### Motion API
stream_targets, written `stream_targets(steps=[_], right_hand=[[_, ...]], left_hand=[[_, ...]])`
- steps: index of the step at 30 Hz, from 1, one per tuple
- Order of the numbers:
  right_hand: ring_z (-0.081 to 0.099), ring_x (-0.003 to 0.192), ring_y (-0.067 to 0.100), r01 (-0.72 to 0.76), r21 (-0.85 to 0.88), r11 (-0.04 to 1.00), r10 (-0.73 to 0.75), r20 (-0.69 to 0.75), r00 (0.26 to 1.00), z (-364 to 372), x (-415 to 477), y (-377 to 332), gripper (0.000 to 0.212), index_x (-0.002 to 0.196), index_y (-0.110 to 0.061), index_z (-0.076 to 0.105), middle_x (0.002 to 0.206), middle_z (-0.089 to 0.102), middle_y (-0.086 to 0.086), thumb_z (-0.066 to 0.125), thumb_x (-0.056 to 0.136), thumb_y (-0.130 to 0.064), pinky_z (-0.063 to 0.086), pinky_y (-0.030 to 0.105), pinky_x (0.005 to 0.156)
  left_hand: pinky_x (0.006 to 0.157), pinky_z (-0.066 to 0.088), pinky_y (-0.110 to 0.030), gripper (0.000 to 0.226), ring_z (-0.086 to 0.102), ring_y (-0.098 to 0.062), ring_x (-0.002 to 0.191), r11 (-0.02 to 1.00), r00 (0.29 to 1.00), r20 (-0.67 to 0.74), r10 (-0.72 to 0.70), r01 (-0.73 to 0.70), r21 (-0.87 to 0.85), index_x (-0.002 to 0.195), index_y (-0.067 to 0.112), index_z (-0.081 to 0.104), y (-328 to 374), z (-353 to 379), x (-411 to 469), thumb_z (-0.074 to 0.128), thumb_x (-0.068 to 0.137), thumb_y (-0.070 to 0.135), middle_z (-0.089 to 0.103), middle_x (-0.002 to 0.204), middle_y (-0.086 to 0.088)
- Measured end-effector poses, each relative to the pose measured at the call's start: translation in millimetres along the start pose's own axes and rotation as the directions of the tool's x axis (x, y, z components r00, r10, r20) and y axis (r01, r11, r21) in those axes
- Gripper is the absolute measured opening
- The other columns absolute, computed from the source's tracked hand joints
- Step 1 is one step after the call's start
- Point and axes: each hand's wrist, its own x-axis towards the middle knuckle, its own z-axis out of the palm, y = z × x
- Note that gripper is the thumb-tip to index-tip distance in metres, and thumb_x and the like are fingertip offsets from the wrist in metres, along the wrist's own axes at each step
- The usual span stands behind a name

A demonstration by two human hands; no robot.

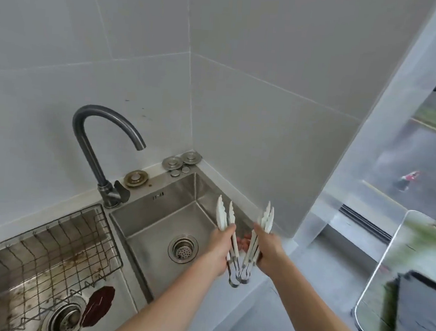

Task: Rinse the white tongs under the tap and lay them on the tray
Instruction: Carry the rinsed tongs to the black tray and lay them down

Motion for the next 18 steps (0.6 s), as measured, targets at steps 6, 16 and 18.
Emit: stream_targets(steps=[6,16,18], right_hand=[[0.061,0.047,0.022,0.06,0.127,0.99,-0.045,-0.119,0.992,-99,-35,-12,0.036,0.102,0.012,0.051,0.072,0.062,0.024,0.047,0.099,-0.023,0.054,0.027,0.049],[0.062,0.059,0.029,0.224,0.337,0.915,-0.077,-0.4,0.913,-311,-111,-15,0.038,0.112,0.014,0.051,0.087,0.06,0.028,0.048,0.099,-0.022,0.058,0.036,0.054],[0.065,0.063,0.031,0.268,0.382,0.884,-0.079,-0.443,0.893,-351,-123,-14,0.032,0.109,0.011,0.051,0.086,0.058,0.025,0.048,0.099,-0.02,0.057,0.042,0.069]], left_hand=[[0.043,0.045,-0.021,0.036,0.056,-0.018,0.041,0.997,0.975,0.219,-0.022,0.003,0.083,0.074,-0.002,0.056,-34,83,-28,0.051,0.097,0.025,0.058,0.058,-0.014],[0.039,0.046,-0.022,0.021,0.061,-0.017,0.043,0.965,0.871,0.486,-0.067,-0.067,0.254,0.087,0.002,0.054,-139,265,-99,0.051,0.097,0.021,0.062,0.053,-0.009],[0.04,0.047,-0.023,0.023,0.061,-0.019,0.044,0.956,0.849,0.52,-0.09,-0.073,0.285,0.086,0.001,0.054,-161,299,-111,0.051,0.097,0.021,0.062,0.061,-0.014]])
